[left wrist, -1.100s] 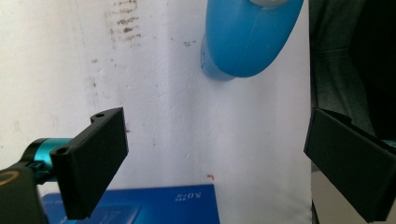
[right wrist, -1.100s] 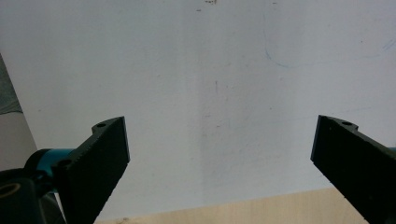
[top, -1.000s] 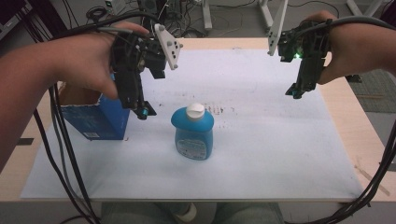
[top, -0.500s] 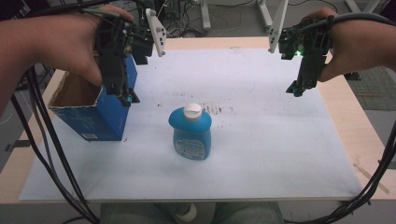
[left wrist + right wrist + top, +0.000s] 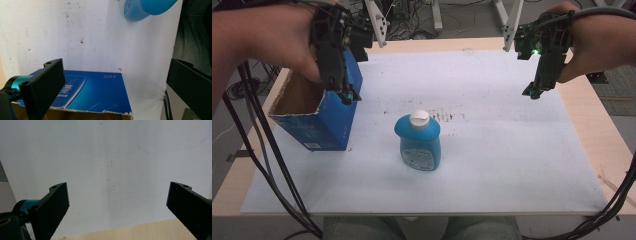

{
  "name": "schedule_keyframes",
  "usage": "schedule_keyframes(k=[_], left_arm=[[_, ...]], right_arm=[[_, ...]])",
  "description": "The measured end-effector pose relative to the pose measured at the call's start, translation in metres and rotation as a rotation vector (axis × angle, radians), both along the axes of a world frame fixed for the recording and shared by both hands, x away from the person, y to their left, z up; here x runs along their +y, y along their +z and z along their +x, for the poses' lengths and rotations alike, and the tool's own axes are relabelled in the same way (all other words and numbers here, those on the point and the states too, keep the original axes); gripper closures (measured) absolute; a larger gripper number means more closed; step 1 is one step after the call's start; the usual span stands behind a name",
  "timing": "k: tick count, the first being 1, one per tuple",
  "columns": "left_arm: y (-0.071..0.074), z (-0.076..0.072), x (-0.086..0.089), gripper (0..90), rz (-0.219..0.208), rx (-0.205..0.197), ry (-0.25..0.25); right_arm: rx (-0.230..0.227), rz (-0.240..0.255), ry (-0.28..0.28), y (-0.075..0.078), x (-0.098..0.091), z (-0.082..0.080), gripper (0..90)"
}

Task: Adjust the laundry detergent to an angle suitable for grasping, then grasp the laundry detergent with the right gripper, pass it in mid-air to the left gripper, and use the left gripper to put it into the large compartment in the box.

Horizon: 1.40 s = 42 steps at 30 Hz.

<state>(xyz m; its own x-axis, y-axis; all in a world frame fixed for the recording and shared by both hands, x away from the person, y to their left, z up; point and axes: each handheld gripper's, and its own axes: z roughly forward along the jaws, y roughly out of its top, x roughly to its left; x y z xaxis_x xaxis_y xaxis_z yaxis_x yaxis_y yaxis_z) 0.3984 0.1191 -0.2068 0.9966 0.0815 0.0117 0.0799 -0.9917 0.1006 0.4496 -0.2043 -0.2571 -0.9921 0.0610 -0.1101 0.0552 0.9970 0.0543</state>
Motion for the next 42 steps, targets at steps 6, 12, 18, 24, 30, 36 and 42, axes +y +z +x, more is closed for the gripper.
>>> schedule_keyframes(k=[6, 12, 18, 24, 30, 36, 42], left_arm=[[0.004, 0.004, -0.006, 1.8, 0.009, 0.011, -0.006], [0.004, 0.007, -0.011, 1.8, 0.003, 0.020, -0.018], [0.005, 0.011, -0.013, 1.8, 0.005, 0.027, -0.018], [0.011, 0.008, -0.014, 1.7, -0.007, 0.018, -0.014], [0.008, 0.007, -0.015, 1.8, 0.011, 0.028, -0.023], [0.010, 0.007, -0.015, 1.8, -0.001, 0.033, -0.013], [0.009, 0.005, -0.014, 1.8, 0.009, 0.036, -0.016]], right_arm=[[0.004, 0.002, -0.002, 0.000, 0.000, 0.000, 3.4], [-0.001, 0.005, -0.005, 0.001, -0.001, 0.000, 3.4], [0.002, -0.009, -0.014, -0.001, -0.004, 0.001, 3.4], [-0.008, 0.000, -0.015, 0.003, -0.004, -0.003, 3.4], [-0.011, 0.014, -0.012, 0.007, -0.004, -0.009, 3.4], [-0.018, 0.093, -0.016, 0.005, -0.004, -0.022, 3.4], [0.008, 0.166, -0.009, 0.001, -0.001, -0.042, 3.4]])
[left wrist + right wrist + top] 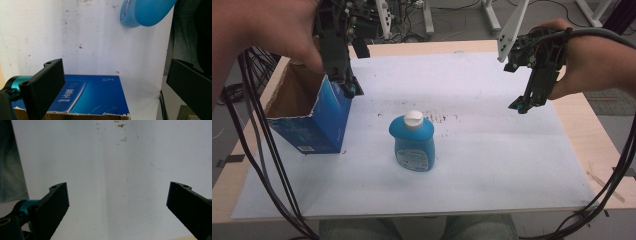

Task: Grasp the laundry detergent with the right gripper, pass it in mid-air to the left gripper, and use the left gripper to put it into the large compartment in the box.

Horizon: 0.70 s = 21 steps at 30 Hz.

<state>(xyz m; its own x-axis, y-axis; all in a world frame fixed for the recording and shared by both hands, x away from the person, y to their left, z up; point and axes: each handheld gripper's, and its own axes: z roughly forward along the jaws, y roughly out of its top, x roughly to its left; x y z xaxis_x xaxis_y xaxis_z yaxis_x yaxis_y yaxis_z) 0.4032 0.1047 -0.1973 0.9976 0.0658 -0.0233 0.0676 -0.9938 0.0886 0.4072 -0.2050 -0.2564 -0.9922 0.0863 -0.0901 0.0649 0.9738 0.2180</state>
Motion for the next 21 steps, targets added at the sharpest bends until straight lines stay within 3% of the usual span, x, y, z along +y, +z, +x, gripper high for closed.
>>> schedule_keyframes(k=[3, 8, 14, 17, 21], left_arm=[[-0.001, -0.001, 0.001, 1.8, 0.000, 0.012, 0.000], [-0.002, -0.004, 0.003, 1.8, 0.005, 0.019, -0.015], [-0.001, -0.005, 0.006, 1.8, -0.003, 0.009, -0.012], [0.000, -0.007, 0.006, 1.8, -0.002, 0.001, -0.015], [-0.001, -0.009, 0.007, 1.8, -0.006, 0.002, -0.019]], right_arm=[[0.008, 0.062, -0.001, -0.005, 0.002, -0.009, 3.4], [0.060, 0.224, -0.008, -0.024, 0.003, -0.025, 3.4], [0.103, 0.258, -0.015, -0.052, 0.008, -0.038, 3.4], [0.101, 0.274, -0.018, -0.060, 0.011, -0.041, 3.4], [0.111, 0.330, -0.018, -0.069, 0.015, -0.043, 3.4]])
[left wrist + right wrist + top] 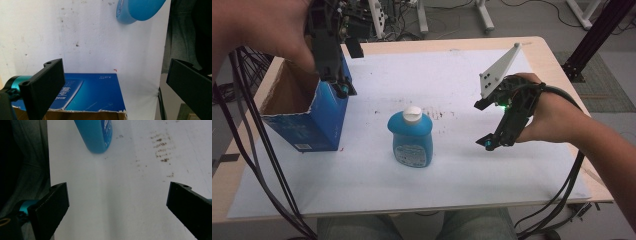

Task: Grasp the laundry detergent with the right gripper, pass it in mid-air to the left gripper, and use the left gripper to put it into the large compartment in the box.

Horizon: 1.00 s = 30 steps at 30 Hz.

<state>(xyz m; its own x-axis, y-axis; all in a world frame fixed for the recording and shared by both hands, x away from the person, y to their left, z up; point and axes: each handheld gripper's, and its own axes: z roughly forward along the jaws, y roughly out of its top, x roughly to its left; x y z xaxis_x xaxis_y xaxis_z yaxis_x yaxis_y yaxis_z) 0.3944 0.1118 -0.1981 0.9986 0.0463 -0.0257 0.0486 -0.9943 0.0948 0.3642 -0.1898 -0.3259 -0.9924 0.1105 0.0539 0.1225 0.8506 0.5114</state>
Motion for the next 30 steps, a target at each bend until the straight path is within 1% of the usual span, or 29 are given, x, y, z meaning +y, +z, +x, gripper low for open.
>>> schedule_keyframes(k=[4, 7, 10, 13, 15, 17, 23, 25, 30], left_arm=[[0.000, 0.000, 0.001, 1.8, -0.001, -0.003, -0.001], [-0.001, 0.001, 0.001, 1.8, -0.007, -0.016, 0.002], [0.000, 0.001, 0.001, 1.8, -0.007, -0.021, -0.003], [0.000, 0.001, 0.000, 1.8, -0.012, -0.020, -0.005], [0.000, 0.001, 0.000, 1.8, -0.010, -0.021, -0.006], [0.000, 0.000, -0.001, 1.8, -0.012, -0.019, -0.007], [0.001, -0.001, -0.002, 1.8, -0.025, -0.026, -0.010], [0.001, -0.001, -0.002, 1.8, -0.026, -0.028, -0.009], [0.003, -0.002, -0.001, 1.8, -0.041, -0.039, -0.009]], right_arm=[[0.026, 0.062, -0.017, -0.011, 0.004, -0.001, 3.3], [0.047, 0.113, -0.025, -0.019, 0.008, -0.002, 3.3], [0.051, 0.141, -0.038, -0.029, 0.013, -0.004, 3.3], [0.056, 0.163, -0.038, -0.039, 0.018, -0.006, 3.3], [0.067, 0.175, -0.039, -0.046, 0.022, -0.008, 3.3], [0.083, 0.207, -0.041, -0.051, 0.025, -0.009, 3.3], [0.077, 0.265, -0.047, -0.062, 0.038, -0.013, 3.3], [0.086, 0.290, -0.059, -0.065, 0.042, -0.014, 3.3], [0.087, 0.348, -0.075, -0.074, 0.051, -0.018, 3.3]])
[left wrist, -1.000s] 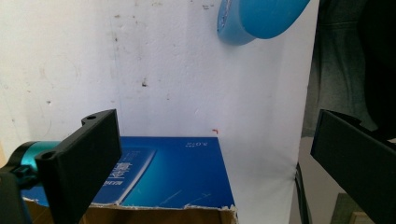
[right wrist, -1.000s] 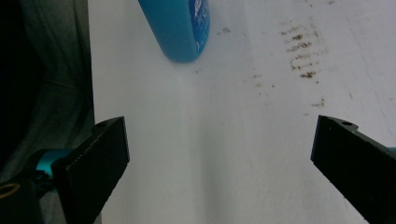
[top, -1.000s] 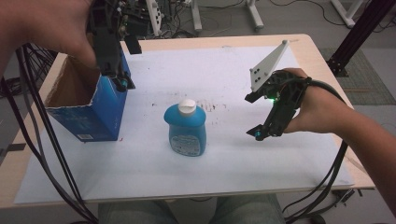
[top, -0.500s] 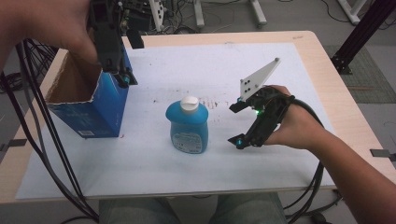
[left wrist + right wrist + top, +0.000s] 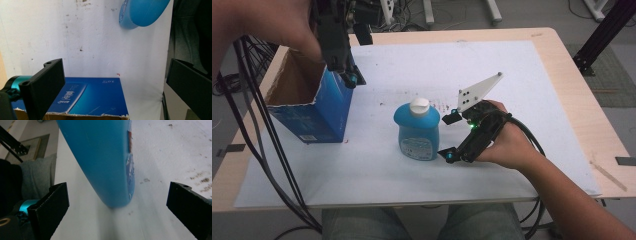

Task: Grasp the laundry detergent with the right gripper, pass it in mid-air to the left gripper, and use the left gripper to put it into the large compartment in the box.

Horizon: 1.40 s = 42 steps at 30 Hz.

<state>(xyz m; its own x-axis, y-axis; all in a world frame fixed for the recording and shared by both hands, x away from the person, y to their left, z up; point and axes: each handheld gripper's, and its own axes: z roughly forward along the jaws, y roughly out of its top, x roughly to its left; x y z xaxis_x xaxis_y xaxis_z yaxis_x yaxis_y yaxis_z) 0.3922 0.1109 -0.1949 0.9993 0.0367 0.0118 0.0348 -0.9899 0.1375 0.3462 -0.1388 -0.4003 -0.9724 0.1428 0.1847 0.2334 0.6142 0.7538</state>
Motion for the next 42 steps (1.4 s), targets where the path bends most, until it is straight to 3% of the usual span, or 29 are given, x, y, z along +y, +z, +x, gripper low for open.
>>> schedule_keyframes(k=[13, 21, 29, 31, 33, 42], left_arm=[[-0.001, -0.002, 0.006, 1.8, -0.014, 0.002, 0.009], [-0.001, -0.004, 0.009, 1.8, -0.016, 0.003, 0.012], [0.000, -0.006, 0.009, 1.8, -0.015, 0.001, 0.003], [0.000, -0.006, 0.009, 1.8, -0.014, 0.000, 0.006], [0.000, -0.006, 0.010, 1.8, -0.016, 0.000, 0.010], [-0.002, -0.005, 0.009, 1.8, -0.012, 0.005, 0.008]], right_arm=[[-0.021, 0.088, -0.044, -0.023, 0.024, -0.011, 3.3], [-0.068, 0.157, -0.087, -0.023, 0.030, -0.013, 3.5], [-0.078, 0.173, -0.099, -0.025, 0.035, -0.015, 7.4], [-0.080, 0.180, -0.097, -0.025, 0.035, -0.015, 14.5], [-0.087, 0.198, -0.096, -0.025, 0.035, -0.015, 15.2], [-0.102, 0.197, -0.108, -0.026, 0.036, -0.014, 19.6]])
